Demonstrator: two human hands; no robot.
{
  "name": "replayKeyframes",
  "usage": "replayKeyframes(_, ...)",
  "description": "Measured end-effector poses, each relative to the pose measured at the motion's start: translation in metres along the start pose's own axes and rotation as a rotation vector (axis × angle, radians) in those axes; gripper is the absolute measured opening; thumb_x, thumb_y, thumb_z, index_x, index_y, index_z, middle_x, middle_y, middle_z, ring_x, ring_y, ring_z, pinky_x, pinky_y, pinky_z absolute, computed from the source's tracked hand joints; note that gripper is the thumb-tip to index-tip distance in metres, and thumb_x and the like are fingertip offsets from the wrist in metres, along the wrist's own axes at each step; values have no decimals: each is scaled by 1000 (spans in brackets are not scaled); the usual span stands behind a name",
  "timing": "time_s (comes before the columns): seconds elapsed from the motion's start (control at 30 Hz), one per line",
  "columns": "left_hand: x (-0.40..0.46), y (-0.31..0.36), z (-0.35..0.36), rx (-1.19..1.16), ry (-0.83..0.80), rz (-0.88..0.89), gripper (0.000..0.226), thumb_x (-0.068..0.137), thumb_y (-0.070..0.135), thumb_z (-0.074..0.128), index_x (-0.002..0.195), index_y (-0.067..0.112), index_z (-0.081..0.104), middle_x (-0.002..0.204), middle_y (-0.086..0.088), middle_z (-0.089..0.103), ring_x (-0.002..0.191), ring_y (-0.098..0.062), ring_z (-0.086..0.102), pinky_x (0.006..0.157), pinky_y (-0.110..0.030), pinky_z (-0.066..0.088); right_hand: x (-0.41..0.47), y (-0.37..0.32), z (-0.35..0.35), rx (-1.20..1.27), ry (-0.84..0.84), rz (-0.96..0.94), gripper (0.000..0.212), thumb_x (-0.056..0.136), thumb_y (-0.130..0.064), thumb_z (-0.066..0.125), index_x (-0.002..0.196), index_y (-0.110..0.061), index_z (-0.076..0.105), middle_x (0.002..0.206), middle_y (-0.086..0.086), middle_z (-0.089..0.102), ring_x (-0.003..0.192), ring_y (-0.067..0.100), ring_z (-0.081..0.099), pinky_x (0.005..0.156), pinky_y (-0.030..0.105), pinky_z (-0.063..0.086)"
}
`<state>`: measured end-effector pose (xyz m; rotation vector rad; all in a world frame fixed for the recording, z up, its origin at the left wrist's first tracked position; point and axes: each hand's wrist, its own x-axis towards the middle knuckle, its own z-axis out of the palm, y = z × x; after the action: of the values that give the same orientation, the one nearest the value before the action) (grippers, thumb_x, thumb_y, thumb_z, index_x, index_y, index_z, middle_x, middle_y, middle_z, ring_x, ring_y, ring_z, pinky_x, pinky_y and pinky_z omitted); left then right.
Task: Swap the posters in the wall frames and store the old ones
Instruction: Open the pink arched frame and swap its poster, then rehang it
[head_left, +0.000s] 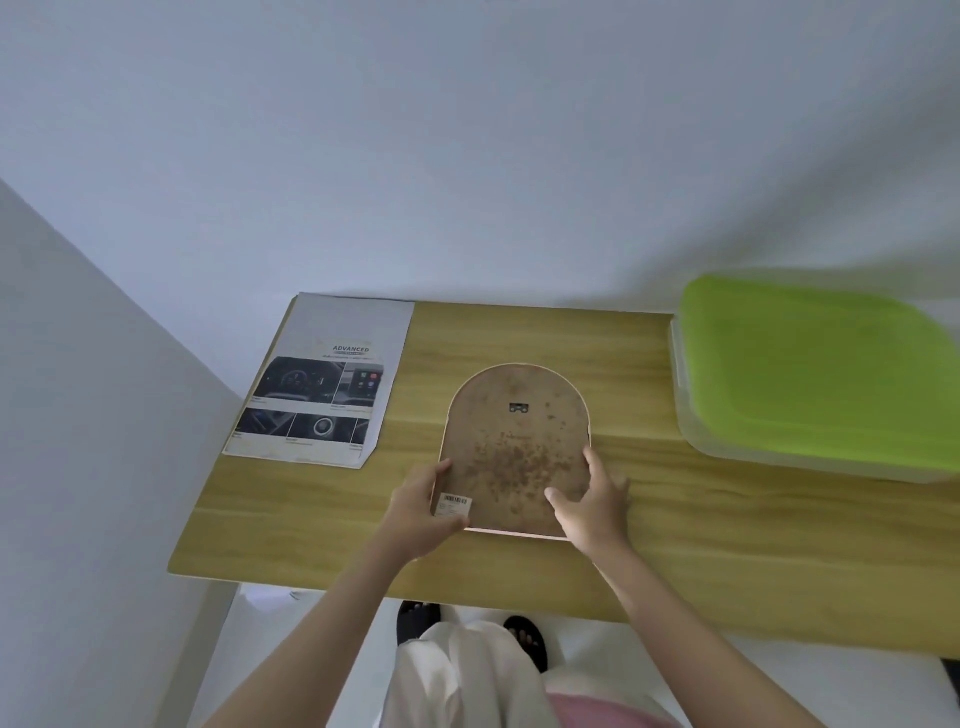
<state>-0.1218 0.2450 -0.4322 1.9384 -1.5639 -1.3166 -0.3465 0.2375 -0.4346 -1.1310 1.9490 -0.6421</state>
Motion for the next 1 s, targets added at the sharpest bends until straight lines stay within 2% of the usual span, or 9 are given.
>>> replayKeyframes(0.07,3,-12,6,35,7,9,88,55,49,71,135,38,36,123,17,44,113,-21,49,95,-43,48,1,5,1,-80,-18,-26,77,79,-27,71,145,-22,30,124,15,35,122,33,32,104,38,36)
replayKeyframes(0.17,-2,-13,12,54,31,76,87,61,48,69,139,27,37,126,19,39,119,-18,43,100,-42,44,1,11,1,-122,-32,-74,79,81,-30,70,147,-20,27,122,18,36,122,34,30,107,38,28)
replayKeyframes(0.3,-5,-19,17,40,75,95,88,59,57,65,138,27,41,131,22,36,126,-16,39,105,-43,40,2,19,3,-144,-29,-129,79,79,-28,72,146,-14,31,123,17,32,120,34,31,108,35,25)
replayKeyframes(0.43,-3,-24,19,14,90,112,86,59,57,67,137,31,41,134,22,36,127,-17,39,103,-44,42,7,22,2,-162,-43,-162,80,78,-26,74,144,-11,32,128,14,26,123,30,27,108,31,23)
replayKeyframes(0.57,-3,-27,19,18,91,120,88,58,58,70,137,33,40,135,22,36,127,-17,39,102,-45,43,25,6,-1,-245,-9,-204,78,76,-33,73,142,-18,34,130,11,24,125,28,24,108,38,27)
replayKeyframes(0.73,-6,-23,21,48,119,132,86,63,49,74,139,31,38,135,23,34,125,-19,36,106,-39,35,64,-40,5,-375,39,-351,67,80,-40,67,137,-21,38,128,13,32,119,30,32,99,41,36)
replayKeyframes(0.83,-7,-24,22,62,134,133,87,62,55,68,140,31,38,136,24,31,124,-17,35,106,-36,33,91,-67,11,-522,-41,-423,69,80,-48,62,140,-23,36,128,13,33,118,31,33,97,42,36)
replayKeyframes(1.0,-7,-26,26,78,154,128,81,72,36,76,142,31,35,140,21,29,123,-14,31,103,-27,23,121,-87,19,-738,-212,-396,74,77,-60,60,140,-32,35,132,12,30,126,33,27,102,46,33)
